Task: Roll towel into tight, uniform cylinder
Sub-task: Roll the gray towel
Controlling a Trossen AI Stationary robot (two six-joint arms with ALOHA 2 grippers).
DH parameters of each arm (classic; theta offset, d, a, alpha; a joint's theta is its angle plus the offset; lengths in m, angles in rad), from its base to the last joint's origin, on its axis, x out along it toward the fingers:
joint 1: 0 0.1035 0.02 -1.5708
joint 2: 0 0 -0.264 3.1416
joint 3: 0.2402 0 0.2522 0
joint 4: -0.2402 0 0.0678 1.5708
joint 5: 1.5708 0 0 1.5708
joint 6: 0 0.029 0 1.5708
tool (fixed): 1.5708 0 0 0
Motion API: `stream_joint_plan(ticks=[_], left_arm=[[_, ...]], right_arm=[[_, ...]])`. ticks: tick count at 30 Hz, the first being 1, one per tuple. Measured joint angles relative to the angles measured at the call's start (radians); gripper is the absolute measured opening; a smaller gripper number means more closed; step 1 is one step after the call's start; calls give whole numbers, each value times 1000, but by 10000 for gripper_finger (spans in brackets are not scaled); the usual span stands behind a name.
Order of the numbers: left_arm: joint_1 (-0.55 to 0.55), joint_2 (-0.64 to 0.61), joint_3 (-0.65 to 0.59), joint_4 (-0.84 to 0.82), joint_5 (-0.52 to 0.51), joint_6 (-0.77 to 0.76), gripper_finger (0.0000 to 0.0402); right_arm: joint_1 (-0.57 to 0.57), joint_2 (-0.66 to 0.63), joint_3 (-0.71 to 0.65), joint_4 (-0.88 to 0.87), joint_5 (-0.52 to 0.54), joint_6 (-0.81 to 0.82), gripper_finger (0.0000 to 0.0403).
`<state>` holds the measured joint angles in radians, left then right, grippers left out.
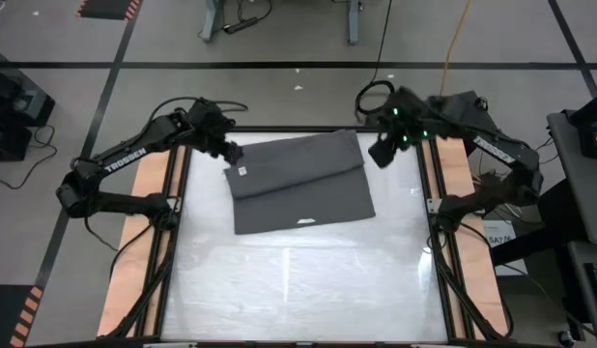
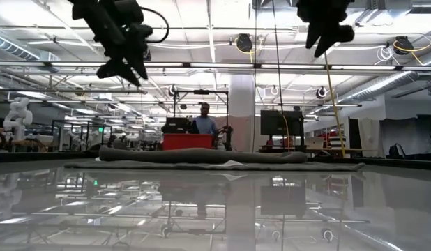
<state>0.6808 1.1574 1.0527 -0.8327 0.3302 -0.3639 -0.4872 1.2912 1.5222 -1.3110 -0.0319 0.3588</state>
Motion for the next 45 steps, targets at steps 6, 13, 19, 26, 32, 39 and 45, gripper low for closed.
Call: stream_joint_plan(ticks=[6, 13, 19, 26, 32, 39, 45], left_arm=[[-223, -10, 0, -33, 17, -24, 128], [-446, -3, -62, -6, -193, -117, 96], [-533, 4, -197, 81, -258, -344, 57], [-612, 8, -291, 211, -370, -467, 7], [-656, 33, -353, 304, -382, -469, 9], [-693, 106, -388, 364, -382, -465, 10], [-730, 183, -408, 432, -380, -470, 11]], right_arm=[[144, -106, -256, 153, 5, 217, 200], [268, -139, -608, 533, -42, 520, 156], [329, -87, -716, 740, -135, 688, 104], [348, -8, -717, 708, -12, 641, 45], [345, 101, -717, 709, 7, 556, 6], [345, 215, -717, 738, 1, 567, 11], [356, 262, -717, 764, -22, 591, 13]])
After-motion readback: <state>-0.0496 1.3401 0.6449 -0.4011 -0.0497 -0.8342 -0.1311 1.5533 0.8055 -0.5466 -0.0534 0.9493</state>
